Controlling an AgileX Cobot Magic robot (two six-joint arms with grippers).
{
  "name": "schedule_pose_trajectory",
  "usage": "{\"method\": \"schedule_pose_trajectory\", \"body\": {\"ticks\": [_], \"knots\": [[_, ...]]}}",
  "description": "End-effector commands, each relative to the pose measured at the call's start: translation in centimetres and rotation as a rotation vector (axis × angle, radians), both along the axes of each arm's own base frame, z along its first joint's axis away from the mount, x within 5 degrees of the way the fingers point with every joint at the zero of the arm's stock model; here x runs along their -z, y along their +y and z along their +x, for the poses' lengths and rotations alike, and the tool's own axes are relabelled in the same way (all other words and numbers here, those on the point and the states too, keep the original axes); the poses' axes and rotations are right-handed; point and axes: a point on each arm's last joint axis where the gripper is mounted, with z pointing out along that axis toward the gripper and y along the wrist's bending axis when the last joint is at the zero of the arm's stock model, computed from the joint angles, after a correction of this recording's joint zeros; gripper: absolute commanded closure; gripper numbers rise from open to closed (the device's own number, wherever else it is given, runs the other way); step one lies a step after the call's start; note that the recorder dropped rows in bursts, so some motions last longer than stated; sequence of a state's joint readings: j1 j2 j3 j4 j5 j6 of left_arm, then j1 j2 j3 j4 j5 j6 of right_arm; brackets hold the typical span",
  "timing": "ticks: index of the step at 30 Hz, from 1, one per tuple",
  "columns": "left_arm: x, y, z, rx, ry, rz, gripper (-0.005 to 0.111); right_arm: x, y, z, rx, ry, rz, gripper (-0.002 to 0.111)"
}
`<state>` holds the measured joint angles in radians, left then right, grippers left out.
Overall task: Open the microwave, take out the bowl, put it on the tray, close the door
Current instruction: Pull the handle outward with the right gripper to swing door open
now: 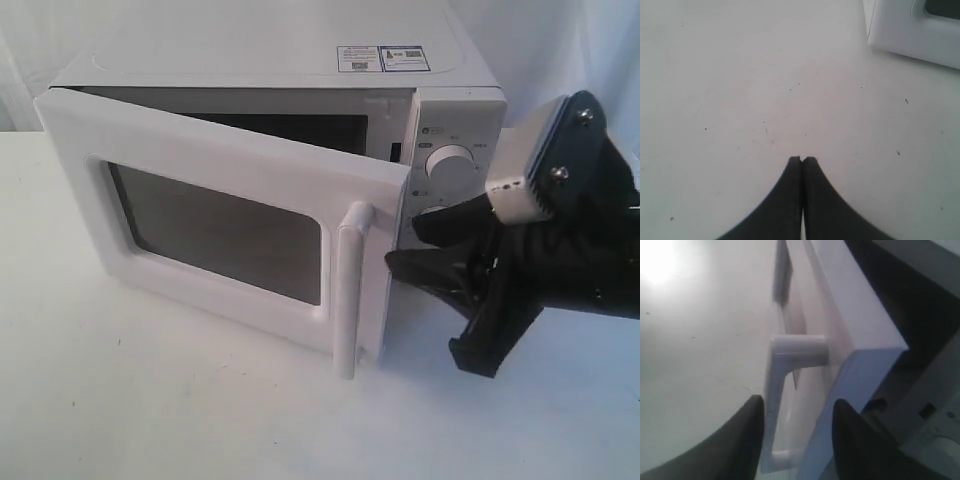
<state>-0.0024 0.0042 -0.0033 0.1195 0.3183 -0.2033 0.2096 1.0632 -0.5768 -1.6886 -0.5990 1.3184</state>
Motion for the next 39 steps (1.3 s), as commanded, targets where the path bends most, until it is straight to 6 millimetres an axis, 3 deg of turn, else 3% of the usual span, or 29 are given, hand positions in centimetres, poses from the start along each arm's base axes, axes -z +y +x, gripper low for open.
{"method": "schedule_pose_trajectory", "body": {"ticks": [1, 7, 11, 15, 21, 27, 32, 39], "knots": [[0.2, 0.0, -0.1, -0.002, 0.014, -0.009, 0.107, -1.0, -1.0, -0.2, 0.133, -0.018, 0.015, 0.081], [0.2, 0.0, -0.1, -0.002, 0.014, -0.009, 0.107, -0.6, -2.8, 1.7, 0.401, -0.027, -0.001, 0.108], [0.2, 0.0, -0.1, -0.002, 0.014, -0.009, 0.107, 0.3, -2.5, 3.4, 0.426, -0.011, 0.010, 0.108], [0.2, 0.0, -0.1, -0.002, 0.014, -0.009, 0.107, 0.9, -1.3, 5.7, 0.343, -0.080, 0.069, 0.108], [0.2, 0.0, -0.1, -0.002, 0.014, -0.009, 0.107, 2.4, -1.3, 8.0, 0.403, -0.124, 0.080, 0.108], [0.2, 0.0, -0.1, -0.002, 0.014, -0.009, 0.107, 4.0, -0.5, 7.7, 0.282, -0.059, 0.010, 0.108], [0.2, 0.0, -0.1, -0.002, 0.014, -0.009, 0.107, 3.8, 1.0, 6.5, 0.082, -0.024, 0.074, 0.108], [0.2, 0.0, -0.1, -0.002, 0.014, -0.009, 0.107, 3.2, 2.2, 5.2, -0.065, 0.059, 0.197, 0.108]]}}
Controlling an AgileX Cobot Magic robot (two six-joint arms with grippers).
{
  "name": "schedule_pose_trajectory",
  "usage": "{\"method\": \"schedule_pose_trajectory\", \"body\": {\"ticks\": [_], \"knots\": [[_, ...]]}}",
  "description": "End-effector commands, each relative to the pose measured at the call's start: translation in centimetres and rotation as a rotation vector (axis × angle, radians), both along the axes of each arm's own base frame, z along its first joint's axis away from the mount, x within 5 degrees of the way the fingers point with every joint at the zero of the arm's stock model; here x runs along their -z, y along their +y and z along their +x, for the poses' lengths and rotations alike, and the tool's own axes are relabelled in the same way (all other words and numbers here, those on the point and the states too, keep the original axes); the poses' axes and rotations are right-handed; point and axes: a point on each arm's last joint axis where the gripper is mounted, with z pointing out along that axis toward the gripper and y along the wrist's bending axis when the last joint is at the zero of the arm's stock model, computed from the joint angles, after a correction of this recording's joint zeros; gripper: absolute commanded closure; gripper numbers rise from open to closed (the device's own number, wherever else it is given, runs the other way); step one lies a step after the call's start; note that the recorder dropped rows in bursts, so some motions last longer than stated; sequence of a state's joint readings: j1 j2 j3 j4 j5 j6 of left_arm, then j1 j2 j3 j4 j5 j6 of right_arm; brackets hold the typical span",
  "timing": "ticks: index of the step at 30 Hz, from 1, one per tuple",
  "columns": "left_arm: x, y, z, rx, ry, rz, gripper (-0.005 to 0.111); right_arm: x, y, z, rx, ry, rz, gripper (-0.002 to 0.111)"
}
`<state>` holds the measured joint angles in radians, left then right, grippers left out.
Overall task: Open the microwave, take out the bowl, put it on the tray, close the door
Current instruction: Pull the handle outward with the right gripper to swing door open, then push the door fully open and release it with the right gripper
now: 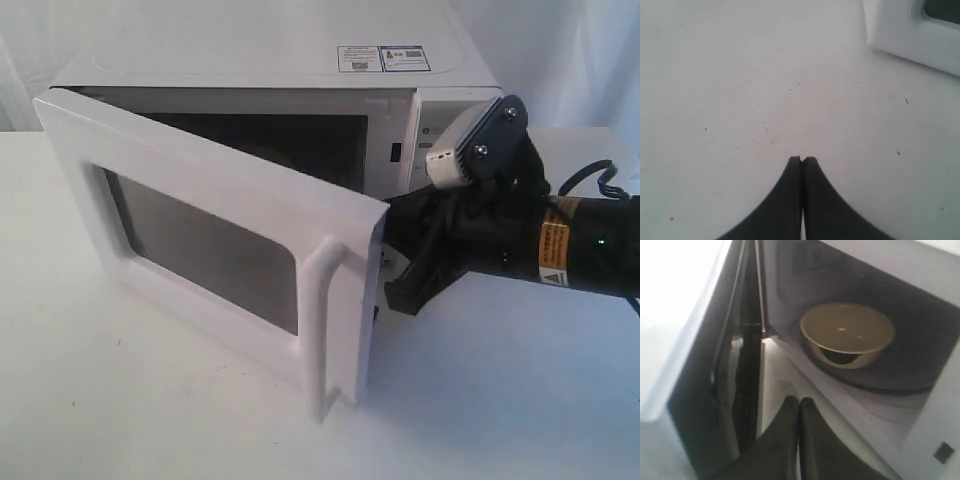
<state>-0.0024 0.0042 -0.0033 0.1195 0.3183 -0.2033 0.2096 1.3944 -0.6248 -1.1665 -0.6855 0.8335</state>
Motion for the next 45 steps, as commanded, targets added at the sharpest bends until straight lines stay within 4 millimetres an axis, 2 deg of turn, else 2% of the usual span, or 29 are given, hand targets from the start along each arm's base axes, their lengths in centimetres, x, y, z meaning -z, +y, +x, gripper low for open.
{"method": "schedule_pose_trajectory", "body": {"ticks": [1, 9, 20, 29, 38, 45], "knots": [[0.2, 0.0, -0.1, -0.002, 0.014, -0.009, 0.107, -0.6, 0.9, -1.2, -0.141, 0.043, 0.083, 0.108], [0.2, 0.0, -0.1, -0.002, 0.014, -0.009, 0.107, -1.0, 2.0, -3.0, -0.329, 0.081, 0.170, 0.108], [0.2, 0.0, -0.1, -0.002, 0.014, -0.009, 0.107, -0.9, 5.8, -5.3, -0.450, 0.087, 0.211, 0.108], [0.2, 0.0, -0.1, -0.002, 0.014, -0.009, 0.107, -1.4, 8.7, -7.0, -0.475, 0.041, 0.240, 0.108], [0.2, 0.0, -0.1, -0.002, 0.014, -0.009, 0.107, -1.9, 10.7, -8.6, -0.526, 0.006, 0.281, 0.108], [0.2, 0.0, -0.1, -0.002, 0.014, -0.009, 0.107, -0.3, 12.3, -8.5, -0.501, 0.027, 0.294, 0.108]]}}
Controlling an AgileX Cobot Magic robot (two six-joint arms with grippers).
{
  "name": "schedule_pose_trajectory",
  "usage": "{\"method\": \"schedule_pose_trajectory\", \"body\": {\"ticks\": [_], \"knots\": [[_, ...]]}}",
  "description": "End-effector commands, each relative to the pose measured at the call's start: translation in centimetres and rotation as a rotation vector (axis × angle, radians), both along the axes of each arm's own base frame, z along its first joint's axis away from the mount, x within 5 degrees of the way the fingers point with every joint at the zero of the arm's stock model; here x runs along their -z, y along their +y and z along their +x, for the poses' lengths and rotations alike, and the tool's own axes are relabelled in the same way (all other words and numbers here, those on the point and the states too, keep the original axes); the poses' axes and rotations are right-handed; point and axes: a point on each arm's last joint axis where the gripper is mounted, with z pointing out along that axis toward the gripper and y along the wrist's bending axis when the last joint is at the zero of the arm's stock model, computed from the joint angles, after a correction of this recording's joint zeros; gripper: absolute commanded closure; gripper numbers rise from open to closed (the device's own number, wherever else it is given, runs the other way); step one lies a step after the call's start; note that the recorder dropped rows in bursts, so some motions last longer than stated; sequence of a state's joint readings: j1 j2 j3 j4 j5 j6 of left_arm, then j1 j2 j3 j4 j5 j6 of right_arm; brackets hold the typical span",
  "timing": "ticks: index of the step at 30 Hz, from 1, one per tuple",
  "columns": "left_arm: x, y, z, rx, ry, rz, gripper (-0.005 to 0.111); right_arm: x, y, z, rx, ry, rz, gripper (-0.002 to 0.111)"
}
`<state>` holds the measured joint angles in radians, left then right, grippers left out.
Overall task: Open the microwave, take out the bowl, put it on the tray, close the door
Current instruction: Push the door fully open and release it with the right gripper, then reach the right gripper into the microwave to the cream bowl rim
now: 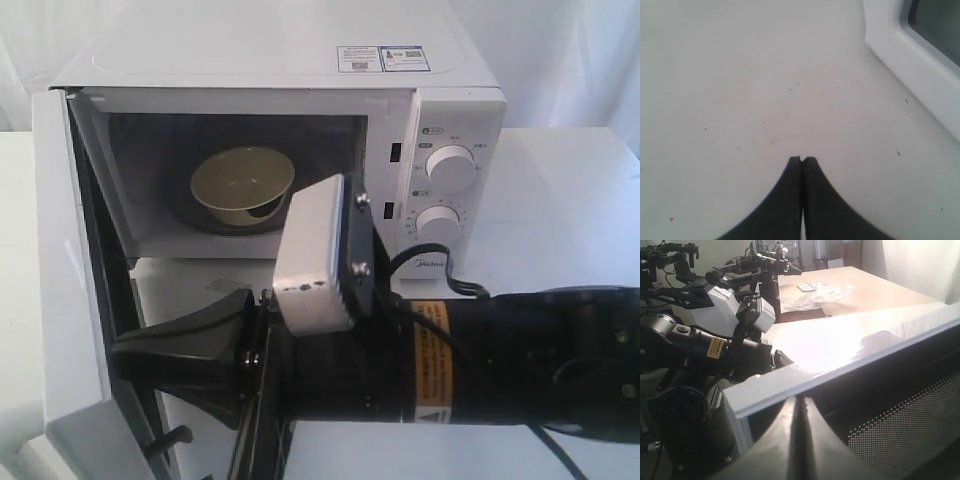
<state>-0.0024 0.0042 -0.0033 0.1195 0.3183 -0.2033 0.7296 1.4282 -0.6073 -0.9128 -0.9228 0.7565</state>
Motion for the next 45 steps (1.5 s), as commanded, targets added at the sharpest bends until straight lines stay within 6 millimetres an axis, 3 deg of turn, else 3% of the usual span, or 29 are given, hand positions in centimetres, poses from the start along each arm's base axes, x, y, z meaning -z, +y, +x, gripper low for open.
{"method": "schedule_pose_trajectory", "body": {"ticks": [1, 10, 19, 21, 22, 27, 35, 40, 45], "knots": [[0.2, 0.0, -0.1, -0.002, 0.014, -0.009, 0.107, 1.3, 1.0, 0.2, 0.020, 0.018, -0.009, 0.108], [0.2, 0.0, -0.1, -0.002, 0.014, -0.009, 0.107, 2.1, 1.3, 1.0, 0.066, -0.094, -0.079, 0.108], [0.2, 0.0, -0.1, -0.002, 0.014, -0.009, 0.107, 1.6, 0.8, 5.3, 0.313, -0.375, -0.552, 0.108], [0.2, 0.0, -0.1, -0.002, 0.014, -0.009, 0.107, 1.1, 0.9, 5.9, 0.296, -0.499, -0.626, 0.100], [0.2, 0.0, -0.1, -0.002, 0.014, -0.009, 0.107, 0.8, 1.0, 6.1, 0.266, -0.612, -0.660, 0.090], [0.2, 0.0, -0.1, -0.002, 0.014, -0.009, 0.107, 1.5, 1.4, 7.4, 0.216, -0.767, -0.752, 0.068], [0.2, 0.0, -0.1, -0.002, 0.014, -0.009, 0.107, 3.6, 2.0, 13.1, 0.264, -0.768, -0.790, 0.067], [0.2, 0.0, -0.1, -0.002, 0.014, -0.009, 0.107, 4.8, 2.4, 15.5, 0.281, -0.754, -0.807, 0.055], [0.2, 0.0, -0.1, -0.002, 0.014, -0.009, 0.107, 6.2, 3.1, 16.5, 0.221, -0.852, -0.873, 0.054]]}}
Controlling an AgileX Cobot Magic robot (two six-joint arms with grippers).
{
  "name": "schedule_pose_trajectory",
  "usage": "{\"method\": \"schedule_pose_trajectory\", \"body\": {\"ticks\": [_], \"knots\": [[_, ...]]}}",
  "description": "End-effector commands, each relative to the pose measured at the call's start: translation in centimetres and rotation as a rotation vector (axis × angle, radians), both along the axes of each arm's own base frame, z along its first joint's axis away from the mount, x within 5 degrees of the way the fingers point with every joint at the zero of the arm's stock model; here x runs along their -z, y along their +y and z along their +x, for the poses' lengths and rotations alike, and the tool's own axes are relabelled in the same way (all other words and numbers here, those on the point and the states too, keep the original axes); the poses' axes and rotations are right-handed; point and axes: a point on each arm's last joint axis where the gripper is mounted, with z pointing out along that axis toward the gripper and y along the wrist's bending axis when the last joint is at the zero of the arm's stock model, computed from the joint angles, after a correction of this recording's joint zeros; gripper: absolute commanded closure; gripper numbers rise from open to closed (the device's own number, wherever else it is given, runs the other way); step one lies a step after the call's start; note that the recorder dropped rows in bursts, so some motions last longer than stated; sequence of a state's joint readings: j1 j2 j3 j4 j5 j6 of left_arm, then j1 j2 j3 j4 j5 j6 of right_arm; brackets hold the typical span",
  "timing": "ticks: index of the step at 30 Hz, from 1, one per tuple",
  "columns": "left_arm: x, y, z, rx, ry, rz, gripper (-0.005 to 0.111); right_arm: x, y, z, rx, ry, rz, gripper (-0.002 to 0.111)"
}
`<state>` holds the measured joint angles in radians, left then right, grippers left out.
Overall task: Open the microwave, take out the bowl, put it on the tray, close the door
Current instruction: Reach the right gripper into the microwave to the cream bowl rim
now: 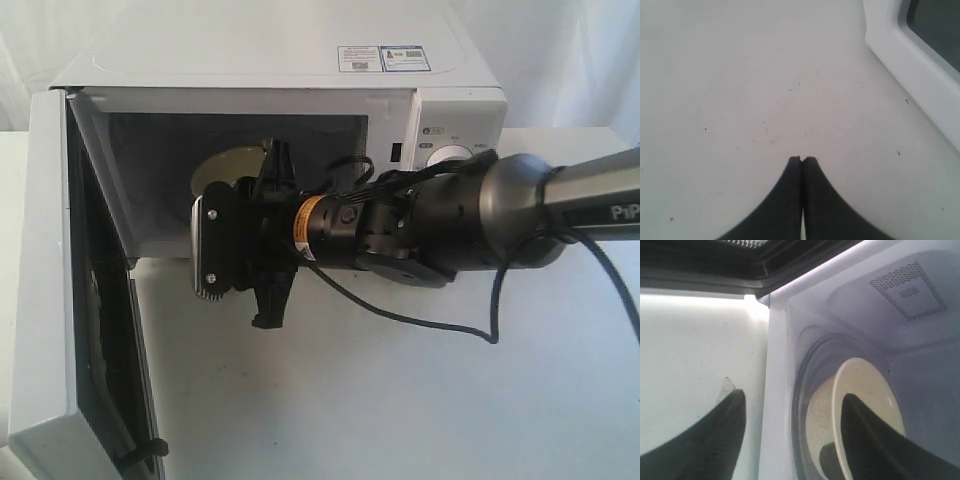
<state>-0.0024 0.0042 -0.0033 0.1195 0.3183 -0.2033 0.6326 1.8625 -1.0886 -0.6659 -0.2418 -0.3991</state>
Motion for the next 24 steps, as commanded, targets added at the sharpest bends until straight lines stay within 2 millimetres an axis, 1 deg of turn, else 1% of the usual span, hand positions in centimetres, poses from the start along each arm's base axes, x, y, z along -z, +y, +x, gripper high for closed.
{"method": "schedule_pose_trajectory", "body": {"ticks": [1, 5, 12, 17, 20, 22, 24], "knots": [[0.2, 0.0, -0.1, -0.002, 0.014, -0.009, 0.107, 0.9, 0.4, 1.1, -0.038, -0.056, -0.067, 0.054], [0.2, 0.0, -0.1, -0.002, 0.014, -0.009, 0.107, 0.9, 0.4, 2.2, 0.006, -0.049, -0.035, 0.054], [0.2, 0.0, -0.1, -0.002, 0.014, -0.009, 0.107, 0.5, -0.6, 3.6, 0.055, -0.062, -0.006, 0.054], [0.2, 0.0, -0.1, -0.002, 0.014, -0.009, 0.107, 1.3, -0.9, 4.2, 0.070, -0.053, 0.002, 0.054], [0.2, 0.0, -0.1, -0.002, 0.014, -0.009, 0.107, 1.8, -0.7, 4.7, 0.073, -0.048, 0.002, 0.054], [0.2, 0.0, -0.1, -0.002, 0.014, -0.009, 0.107, 2.1, -0.5, 5.0, 0.073, -0.047, 0.002, 0.054], [0.2, 0.0, -0.1, -0.002, 0.014, -0.009, 0.107, 1.9, -0.4, 5.1, 0.069, -0.057, 0.013, 0.054]]}}
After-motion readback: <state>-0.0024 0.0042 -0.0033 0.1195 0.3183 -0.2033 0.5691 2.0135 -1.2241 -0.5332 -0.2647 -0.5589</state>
